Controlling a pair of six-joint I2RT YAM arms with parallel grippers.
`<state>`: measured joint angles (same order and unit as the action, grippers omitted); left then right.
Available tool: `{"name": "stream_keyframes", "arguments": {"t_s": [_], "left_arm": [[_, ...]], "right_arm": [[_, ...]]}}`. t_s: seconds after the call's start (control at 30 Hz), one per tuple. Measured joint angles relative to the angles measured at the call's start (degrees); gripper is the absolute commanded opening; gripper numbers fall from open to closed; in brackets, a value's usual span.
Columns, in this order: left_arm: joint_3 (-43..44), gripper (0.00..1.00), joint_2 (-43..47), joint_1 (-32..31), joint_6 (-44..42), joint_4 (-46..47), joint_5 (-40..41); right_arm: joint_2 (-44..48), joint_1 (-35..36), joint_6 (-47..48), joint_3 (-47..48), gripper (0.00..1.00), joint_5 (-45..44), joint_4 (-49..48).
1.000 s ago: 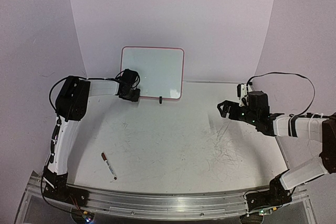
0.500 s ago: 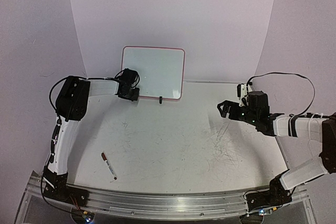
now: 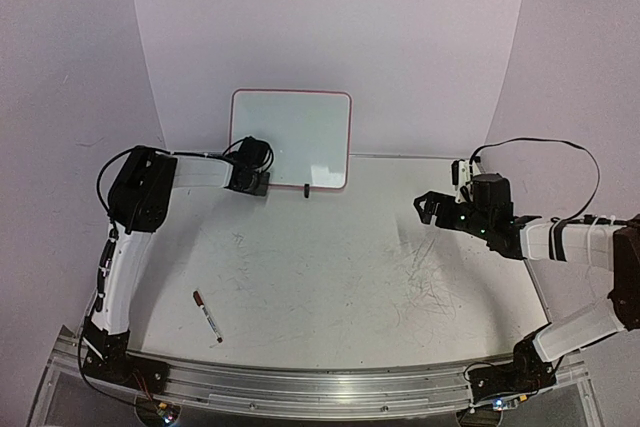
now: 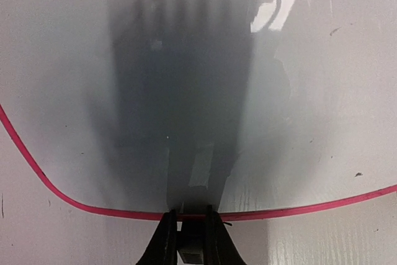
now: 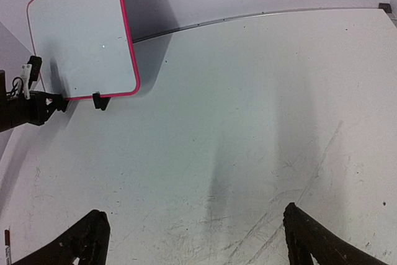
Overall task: Write a sentence on the whiteboard
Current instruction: Move the whiteboard to the center of the board.
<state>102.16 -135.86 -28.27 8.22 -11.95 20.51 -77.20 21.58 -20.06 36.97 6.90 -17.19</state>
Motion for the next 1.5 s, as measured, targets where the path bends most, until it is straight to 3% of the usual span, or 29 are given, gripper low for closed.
{"name": "stream_keyframes", "arguments": {"t_s": [0.7,1.03,1.5], "left_arm": [[-26.7,0.0,17.4,-13.4,16.1,5.0,5.9],[-31.5,0.0,21.2,-23.1,22.6,5.0,9.2],[-35.8,0.0,22.2,-37.6,32.9,5.6,12.6]], "right_arm": [[-0.2,0.7,-0.2,0.0,0.98,-0.1,0.1],[3.3,0.7,2.7,-0.5,0.98,-5.9,0.6],[18.3,0.7,3.5,-9.7,0.98,-17.1,-3.4]]}}
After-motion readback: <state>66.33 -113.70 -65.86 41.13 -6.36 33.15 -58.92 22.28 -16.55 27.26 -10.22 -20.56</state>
